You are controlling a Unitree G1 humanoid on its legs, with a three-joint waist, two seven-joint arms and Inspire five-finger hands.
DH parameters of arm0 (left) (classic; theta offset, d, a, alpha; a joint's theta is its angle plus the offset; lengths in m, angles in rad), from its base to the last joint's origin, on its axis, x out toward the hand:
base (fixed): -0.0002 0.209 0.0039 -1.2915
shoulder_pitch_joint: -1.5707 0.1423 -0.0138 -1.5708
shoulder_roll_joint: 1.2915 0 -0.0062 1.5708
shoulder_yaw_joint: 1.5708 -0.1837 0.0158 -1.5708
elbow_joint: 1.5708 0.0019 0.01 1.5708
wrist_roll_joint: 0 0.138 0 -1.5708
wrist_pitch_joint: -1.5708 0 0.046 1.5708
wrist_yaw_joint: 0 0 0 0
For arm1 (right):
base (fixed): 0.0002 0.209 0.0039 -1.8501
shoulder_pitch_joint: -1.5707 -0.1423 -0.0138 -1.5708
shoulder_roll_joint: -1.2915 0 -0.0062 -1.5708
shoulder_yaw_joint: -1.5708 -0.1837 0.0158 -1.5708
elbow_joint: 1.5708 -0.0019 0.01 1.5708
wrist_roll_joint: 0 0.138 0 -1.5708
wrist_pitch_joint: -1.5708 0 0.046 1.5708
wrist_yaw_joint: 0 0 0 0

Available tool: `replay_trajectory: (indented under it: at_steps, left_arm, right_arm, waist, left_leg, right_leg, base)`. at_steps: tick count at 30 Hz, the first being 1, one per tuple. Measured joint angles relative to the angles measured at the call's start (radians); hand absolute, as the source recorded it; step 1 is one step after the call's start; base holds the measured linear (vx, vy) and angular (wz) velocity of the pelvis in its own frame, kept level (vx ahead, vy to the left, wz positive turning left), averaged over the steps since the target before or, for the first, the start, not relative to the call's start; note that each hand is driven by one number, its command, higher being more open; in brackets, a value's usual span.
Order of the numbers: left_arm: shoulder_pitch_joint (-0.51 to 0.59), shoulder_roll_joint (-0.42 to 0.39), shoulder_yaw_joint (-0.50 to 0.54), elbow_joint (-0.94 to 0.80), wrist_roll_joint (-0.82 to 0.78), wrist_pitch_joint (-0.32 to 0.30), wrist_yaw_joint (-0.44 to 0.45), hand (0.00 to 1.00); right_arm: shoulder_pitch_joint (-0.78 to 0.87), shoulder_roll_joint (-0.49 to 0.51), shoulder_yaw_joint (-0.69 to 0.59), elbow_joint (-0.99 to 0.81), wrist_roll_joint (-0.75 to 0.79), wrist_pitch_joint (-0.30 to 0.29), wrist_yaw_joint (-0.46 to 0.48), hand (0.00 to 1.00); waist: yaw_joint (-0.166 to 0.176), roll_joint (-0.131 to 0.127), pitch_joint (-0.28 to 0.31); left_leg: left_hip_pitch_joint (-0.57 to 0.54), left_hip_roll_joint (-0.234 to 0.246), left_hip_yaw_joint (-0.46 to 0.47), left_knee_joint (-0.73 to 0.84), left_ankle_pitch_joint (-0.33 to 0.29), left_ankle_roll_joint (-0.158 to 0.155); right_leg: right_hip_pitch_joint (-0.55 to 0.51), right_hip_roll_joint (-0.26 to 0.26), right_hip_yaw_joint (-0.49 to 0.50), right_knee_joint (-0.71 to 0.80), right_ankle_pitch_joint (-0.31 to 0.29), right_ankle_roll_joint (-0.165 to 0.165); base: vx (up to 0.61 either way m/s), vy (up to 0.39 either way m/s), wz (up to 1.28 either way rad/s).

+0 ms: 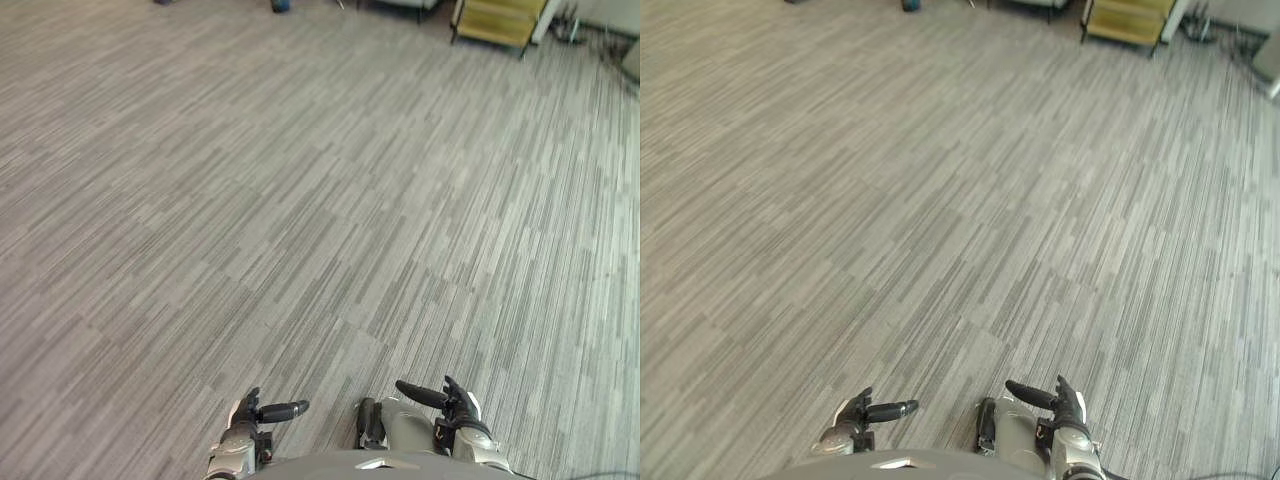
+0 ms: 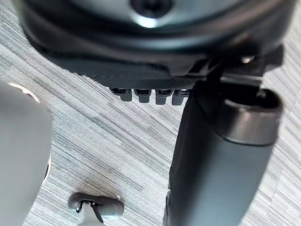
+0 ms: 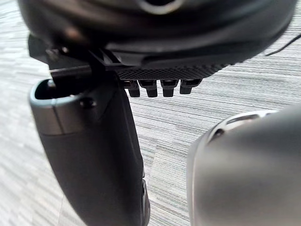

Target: Pick up cushions and gather them together orderly.

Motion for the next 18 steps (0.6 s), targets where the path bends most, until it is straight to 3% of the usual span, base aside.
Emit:
replay_trajectory:
  at_steps: [2,3,5,7,8,9,10,11,12,14,15,16,17,18]
  left_arm:
    - [0.012,0.001,0.029,-0.058,0.0,-0.004,0.001,1.0]
    - [0.018,0.01,0.028,-0.079,0.0,-0.007,0.002,1.0]
    - [0.019,0.017,0.034,-0.113,-0.012,-0.01,0.0,1.0]
    - [0.019,0.02,0.036,-0.121,-0.013,-0.012,0.003,1.0]
    - [0.019,0.018,0.035,-0.124,-0.014,-0.021,0.004,1.0]
    - [0.019,0.014,0.029,-0.125,-0.015,-0.028,0.005,1.0]
    - [0.019,0.014,0.025,-0.124,-0.017,-0.031,0.005,1.0]
    - [0.018,0.015,0.022,-0.122,-0.026,-0.033,0.005,1.0]
    - [0.012,0.025,0.014,-0.117,-0.026,-0.032,0.004,1.0]
    - [0.001,0.043,0.008,-0.113,-0.037,-0.029,0.001,1.0]
    - [0.001,0.043,0.023,-0.118,-0.042,-0.032,0.0,1.0]
    - [0.006,0.052,0.025,-0.111,-0.04,-0.037,0.001,1.0]
    - [0.017,0.053,0.005,-0.096,-0.033,-0.033,0.001,1.0]
    - [0.028,0.064,-0.008,-0.089,-0.034,-0.031,-0.002,1.0]
  right_arm:
    - [0.013,0.003,0.031,-0.001,0.0,0.0,-0.007,1.0]
    - [0.011,0.007,0.048,-0.002,0.001,0.0,-0.011,1.0]
    - [-0.003,0.023,0.051,0.0,0.001,0.0,-0.012,1.0]
    - [-0.002,0.024,0.049,0.002,0.001,0.0,-0.013,1.0]
    - [0.002,0.025,0.048,0.003,0.001,0.001,-0.015,1.0]
    - [0.005,0.022,0.048,0.004,0.001,0.001,-0.016,1.0]
    - [0.004,0.019,0.048,0.007,0.001,0.001,-0.016,1.0]
    - [0.0,0.02,0.052,0.016,0.002,0.001,-0.016,1.0]
    - [-0.008,0.024,0.052,0.025,0.001,0.0,-0.015,1.0]
    - [-0.018,0.032,0.053,0.036,0.001,0.003,-0.012,1.0]
    - [-0.016,0.035,0.051,0.043,0.0,0.004,-0.01,1.0]
    - [-0.006,0.037,0.052,0.05,-0.001,0.004,-0.01,1.0]
    - [0.012,0.027,0.051,0.055,-0.001,0.003,-0.008,1.0]
    - [0.024,0.026,0.051,0.062,-0.002,0.0,-0.006,1.0]
  waist:
    - [0.018,-0.015,0.016]
    - [0.024,-0.024,0.02]
    - [0.042,-0.038,0.03]
    - [0.051,-0.045,0.037]
    - [0.061,-0.049,0.038]
    - [0.067,-0.047,0.038]
    - [0.069,-0.045,0.037]
    - [0.08,-0.053,0.031]
    - [0.078,-0.062,0.028]
    - [0.071,-0.082,0.031]
    - [0.077,-0.084,0.033]
    - [0.08,-0.096,0.014]
    - [0.071,-0.089,-0.004]
    - [0.068,-0.093,-0.019]
  left_leg:
    - [-0.178,0.018,-0.002,0.364,-0.094,0.005]
    - [-0.262,0.006,0.007,0.395,-0.127,0.015]
    - [-0.404,-0.019,0.062,0.262,-0.188,0.035]
    - [-0.433,-0.046,0.079,0.128,-0.193,0.041]
    - [-0.451,-0.084,0.08,-0.048,-0.178,0.036]
    - [-0.458,-0.121,0.076,-0.272,-0.108,0.024]
    - [-0.467,-0.134,0.069,-0.355,-0.038,0.028]
    - [-0.456,-0.156,0.07,-0.401,0.104,0.048]
    - [-0.452,-0.17,0.065,-0.407,0.13,0.069]
    - [-0.462,-0.165,0.078,-0.32,0.093,0.087]
    - [-0.488,-0.138,0.085,-0.18,0.052,0.134]
    - [-0.491,-0.164,0.096,-0.137,-0.005,0.128]
    - [-0.452,-0.173,0.093,-0.186,-0.021,0.157]
    - [-0.393,-0.174,0.094,-0.211,-0.085,0.117]
  right_leg:
    - [0.169,0.035,0.027,-0.12,-0.009,-0.013]
    - [0.223,0.043,0.044,-0.165,-0.013,-0.018]
    - [0.304,0.043,0.08,-0.229,-0.018,-0.01]
    - [0.338,0.033,0.097,-0.251,-0.025,0.002]
    - [0.371,0.016,0.108,-0.277,-0.035,0.019]
    - [0.412,0.004,0.128,-0.319,-0.045,0.034]
    - [0.432,0.0,0.142,-0.341,-0.05,0.042]
    - [0.456,-0.021,0.181,-0.362,-0.06,0.06]
    - [0.455,-0.039,0.196,-0.357,-0.06,0.063]
    - [0.437,-0.062,0.247,-0.296,-0.04,0.095]
    - [0.442,-0.059,0.288,-0.234,-0.012,0.13]
    - [0.412,-0.058,0.288,-0.11,-0.006,0.138]
    - [0.362,-0.055,0.27,0.059,0.004,0.159]
    - [0.302,-0.063,0.256,0.246,0.035,0.219]
  base:
    - [0.49,-0.176,-0.2]
    - [0.49,-0.154,-0.37]
    - [0.42,-0.089,-0.47]
    - [0.36,-0.023,-0.37]
    - [0.43,0.043,-0.46]
    - [0.44,0.062,-0.46]
    - [0.52,0.088,-0.68]
    - [0.58,0.096,-0.56]
    - [0.71,0.105,-0.56]
    - [0.57,0.082,-0.29]
    - [0.59,0.168,-0.34]
    - [0.48,0.151,-0.34]
    - [0.33,0.163,-0.2]
    - [0.37,0.078,0.05]
